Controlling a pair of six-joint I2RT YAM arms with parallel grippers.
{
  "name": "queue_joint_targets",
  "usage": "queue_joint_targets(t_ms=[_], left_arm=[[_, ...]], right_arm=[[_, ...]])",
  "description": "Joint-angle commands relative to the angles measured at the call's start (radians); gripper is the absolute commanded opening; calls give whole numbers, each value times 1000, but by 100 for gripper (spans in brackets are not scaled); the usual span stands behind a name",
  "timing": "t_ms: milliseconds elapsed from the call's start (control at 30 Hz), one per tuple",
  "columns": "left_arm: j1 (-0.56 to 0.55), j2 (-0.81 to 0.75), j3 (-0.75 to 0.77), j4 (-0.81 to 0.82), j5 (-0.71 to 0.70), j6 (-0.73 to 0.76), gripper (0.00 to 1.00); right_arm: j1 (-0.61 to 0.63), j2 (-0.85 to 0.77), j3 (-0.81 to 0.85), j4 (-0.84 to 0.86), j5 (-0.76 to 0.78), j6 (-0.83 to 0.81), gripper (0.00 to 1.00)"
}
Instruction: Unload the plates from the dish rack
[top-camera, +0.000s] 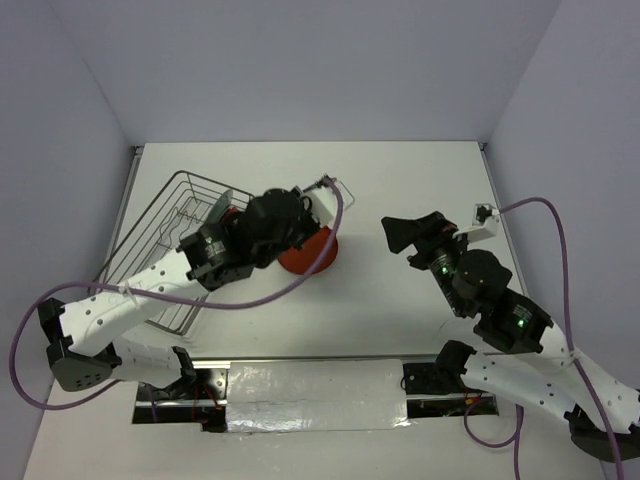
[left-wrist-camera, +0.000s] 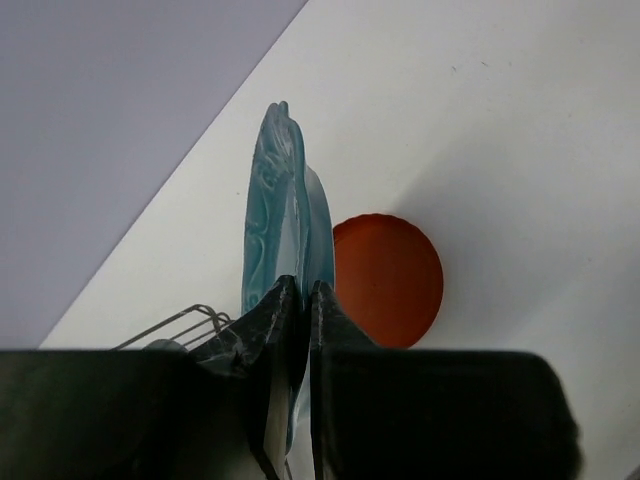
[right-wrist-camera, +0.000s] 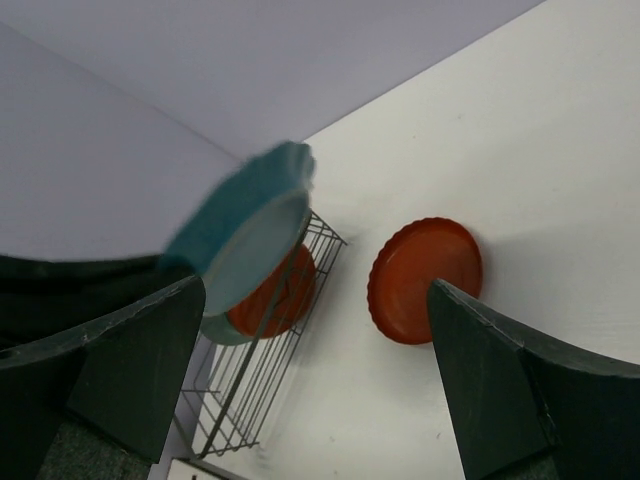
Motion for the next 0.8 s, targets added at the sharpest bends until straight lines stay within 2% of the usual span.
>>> queue_joint_targets(t_ms=[0, 33, 233, 400, 667, 767], left_arm=[[-108, -94, -83, 300, -163, 121, 0], [-160, -100, -105, 319, -187, 150, 0], [-376, -126, -260, 495, -362, 228, 0], [-469, -63, -293, 562, -459, 279, 0], [-567, -6, -338, 701, -537, 366, 0], [-586, 18, -349, 736, -536, 383, 0]], right_arm=[[-27, 36, 137, -141, -104, 4, 98], [-29, 46, 157, -195, -144, 4, 98], [-53, 126, 203, -261, -346, 4, 99], [-66, 154, 142, -232, -477, 4, 98], [-67, 159, 27, -171, -472, 4, 97], [-69, 108, -38, -110, -439, 4, 92]])
